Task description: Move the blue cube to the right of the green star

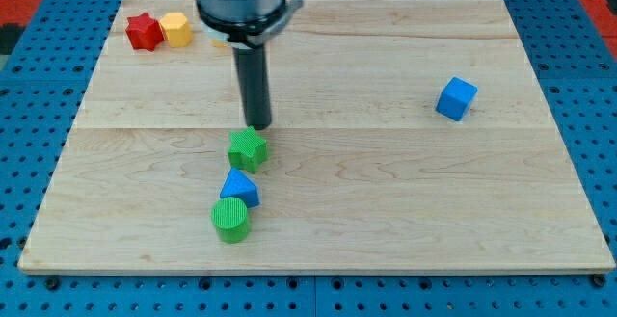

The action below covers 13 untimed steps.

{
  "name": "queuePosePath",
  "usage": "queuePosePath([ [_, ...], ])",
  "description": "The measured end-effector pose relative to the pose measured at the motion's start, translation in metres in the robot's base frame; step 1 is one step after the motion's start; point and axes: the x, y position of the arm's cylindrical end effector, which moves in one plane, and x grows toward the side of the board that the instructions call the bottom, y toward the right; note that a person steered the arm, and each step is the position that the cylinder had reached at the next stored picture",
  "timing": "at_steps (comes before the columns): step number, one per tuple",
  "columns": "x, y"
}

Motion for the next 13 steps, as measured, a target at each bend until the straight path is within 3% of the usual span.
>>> queuePosePath([
  [2,0.040,-0.005],
  [3,0.034,0.084],
  [4,0.046,0.210],
  [5,0.021,0.325],
  [6,-0.027,0.357],
  [7,-0.043,0.244],
  [8,-0.030,0.089],
  [9,-0.013,0.047],
  [10,-0.039,0.133],
  [12,0.007,0.085],
  [13,0.005,0.130],
])
